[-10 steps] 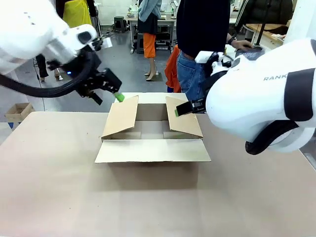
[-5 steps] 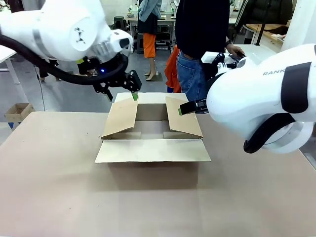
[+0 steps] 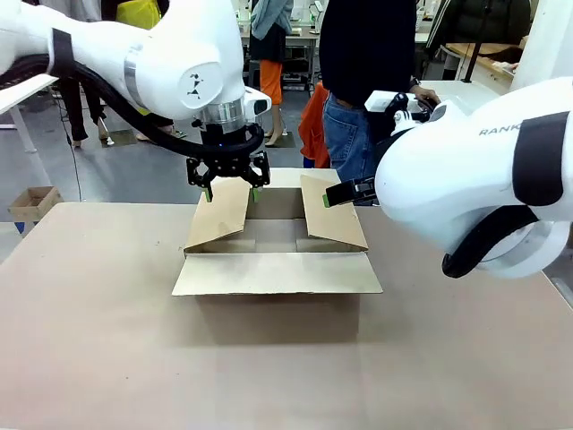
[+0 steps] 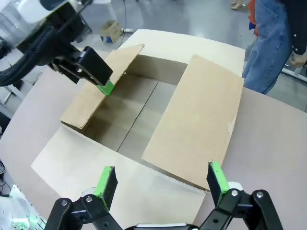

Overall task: Pack the gift set into the box.
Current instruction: Place both hands on the side flaps of the Package Box and spread them outward.

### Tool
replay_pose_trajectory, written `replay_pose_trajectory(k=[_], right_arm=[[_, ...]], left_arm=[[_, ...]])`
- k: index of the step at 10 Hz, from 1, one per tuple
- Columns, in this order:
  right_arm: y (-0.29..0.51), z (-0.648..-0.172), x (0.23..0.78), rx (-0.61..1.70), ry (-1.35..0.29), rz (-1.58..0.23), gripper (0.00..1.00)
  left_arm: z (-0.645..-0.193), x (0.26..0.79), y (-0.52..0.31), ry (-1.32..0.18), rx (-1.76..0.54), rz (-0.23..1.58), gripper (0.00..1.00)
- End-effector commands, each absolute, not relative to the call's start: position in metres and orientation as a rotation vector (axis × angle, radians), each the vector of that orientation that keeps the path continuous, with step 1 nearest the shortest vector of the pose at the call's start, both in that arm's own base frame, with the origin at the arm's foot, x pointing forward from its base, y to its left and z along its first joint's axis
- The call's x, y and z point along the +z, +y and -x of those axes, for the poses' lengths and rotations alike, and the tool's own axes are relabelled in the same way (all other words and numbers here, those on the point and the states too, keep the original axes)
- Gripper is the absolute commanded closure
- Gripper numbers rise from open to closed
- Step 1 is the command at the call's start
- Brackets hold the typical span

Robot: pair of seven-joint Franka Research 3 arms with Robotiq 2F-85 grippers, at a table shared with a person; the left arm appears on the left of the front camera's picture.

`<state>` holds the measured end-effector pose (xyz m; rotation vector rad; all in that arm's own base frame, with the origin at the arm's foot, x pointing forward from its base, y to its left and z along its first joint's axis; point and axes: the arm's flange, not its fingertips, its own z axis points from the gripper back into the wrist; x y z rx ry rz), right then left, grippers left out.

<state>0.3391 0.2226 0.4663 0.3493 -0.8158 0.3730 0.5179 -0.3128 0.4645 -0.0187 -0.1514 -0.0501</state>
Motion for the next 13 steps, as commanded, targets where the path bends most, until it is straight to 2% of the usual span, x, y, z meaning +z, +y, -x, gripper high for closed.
replay_pose_trajectory(k=[1,5,13], right_arm=[[0.224,-0.339,0.469,0.365,-0.829,-0.346,0.00],[0.224,-0.339,0.469,0.365,-0.829,-0.346,0.00],[0.224,-0.339,0.469,0.365,-0.829,-0.346,0.00]], left_arm=[[-0.531,0.467,-0.323,-0.131,-0.024,-0.038,0.00],[-0.549,0.442,-0.330,-0.079,0.005,-0.088,0.00],[-0.543,0.414,-0.311,-0.178,0.035,-0.278,0.00]])
